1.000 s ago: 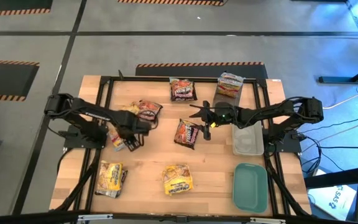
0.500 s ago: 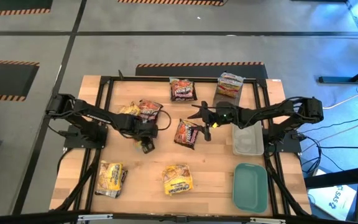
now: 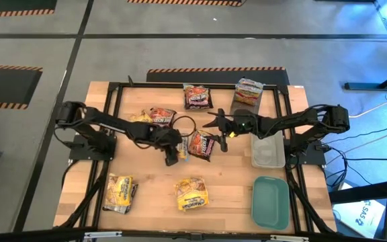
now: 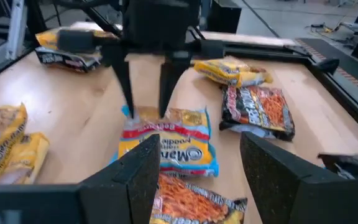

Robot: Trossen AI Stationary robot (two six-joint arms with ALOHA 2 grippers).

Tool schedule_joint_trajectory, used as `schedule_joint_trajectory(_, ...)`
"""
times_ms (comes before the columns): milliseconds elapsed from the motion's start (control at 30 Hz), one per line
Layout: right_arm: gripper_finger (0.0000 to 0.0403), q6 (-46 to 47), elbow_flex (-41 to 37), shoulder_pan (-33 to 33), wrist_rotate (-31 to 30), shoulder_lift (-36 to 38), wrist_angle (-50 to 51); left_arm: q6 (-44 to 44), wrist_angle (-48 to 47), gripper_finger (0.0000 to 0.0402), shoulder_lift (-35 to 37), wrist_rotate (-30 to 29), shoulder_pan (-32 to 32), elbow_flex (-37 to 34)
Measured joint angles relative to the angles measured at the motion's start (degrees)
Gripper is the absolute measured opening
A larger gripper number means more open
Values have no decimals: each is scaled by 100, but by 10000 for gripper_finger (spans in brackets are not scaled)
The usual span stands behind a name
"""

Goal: Sort Maruchan noodles
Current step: Put the blue noodle pack into the black bin

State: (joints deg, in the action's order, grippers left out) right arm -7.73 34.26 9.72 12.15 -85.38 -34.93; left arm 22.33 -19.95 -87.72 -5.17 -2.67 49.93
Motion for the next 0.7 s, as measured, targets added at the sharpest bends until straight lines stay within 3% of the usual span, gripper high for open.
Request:
schedule_joint_trajectory(133, 215, 279, 227, -2, 57, -73, 65, 88, -659, 164, 405, -457, -125, -48)
schedule_joint_trajectory(267, 246, 429, 715, -122, 140, -449, 634, 133, -496, 164, 557, -718, -268, -433)
schedule_joint_trajectory(500, 282, 626, 2236, -216, -77, -1554, 2591, 409, 1288, 164, 507, -813, -311, -1613)
schedule_joint_trajectory(700, 284, 1078, 3280, -216, -412, -2325, 3788, 930, 1886, 164, 542, -976, -419, -2187)
